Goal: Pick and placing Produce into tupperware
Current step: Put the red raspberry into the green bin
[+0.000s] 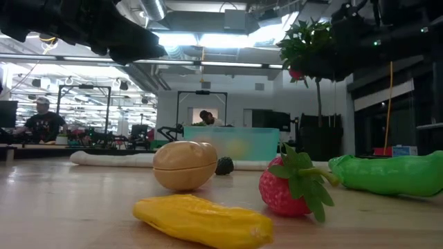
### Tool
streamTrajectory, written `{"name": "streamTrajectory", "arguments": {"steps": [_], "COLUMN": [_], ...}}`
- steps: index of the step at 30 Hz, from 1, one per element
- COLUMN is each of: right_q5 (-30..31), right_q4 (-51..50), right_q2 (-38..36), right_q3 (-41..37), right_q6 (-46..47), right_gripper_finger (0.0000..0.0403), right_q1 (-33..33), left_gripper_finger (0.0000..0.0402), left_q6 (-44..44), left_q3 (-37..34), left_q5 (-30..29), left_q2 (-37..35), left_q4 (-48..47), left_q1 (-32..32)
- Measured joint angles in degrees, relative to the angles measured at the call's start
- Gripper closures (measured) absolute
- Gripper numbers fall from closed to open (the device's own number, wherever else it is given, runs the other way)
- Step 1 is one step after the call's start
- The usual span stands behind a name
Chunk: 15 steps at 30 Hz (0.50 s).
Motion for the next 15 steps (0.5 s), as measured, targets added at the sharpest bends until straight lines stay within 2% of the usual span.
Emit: {"name": "streamTrajectory", "arguments": {"steps": [7, 15], "right_q5": [-0.95, -8.09], "right_q4": [-0.12, -0.08], "right_q2": [0.25, 7.0], "right_q3": [0.0, 3.46], "right_q6": [3.04, 4.15], "right_gripper_finger": [0.0311, 0.0314], "right_q1": [-2.41, -8.9], "left_gripper_finger": [0.0154, 0.0154], "left_q6": [0.07, 0.11], "left_q3": [0.0, 0.0], "left_q5": [0.0, 0.0], "left_q2": [0.0, 0.0], "left_q4": [-0.04, -0.92], "left_q1": [0.02, 0.0]}}
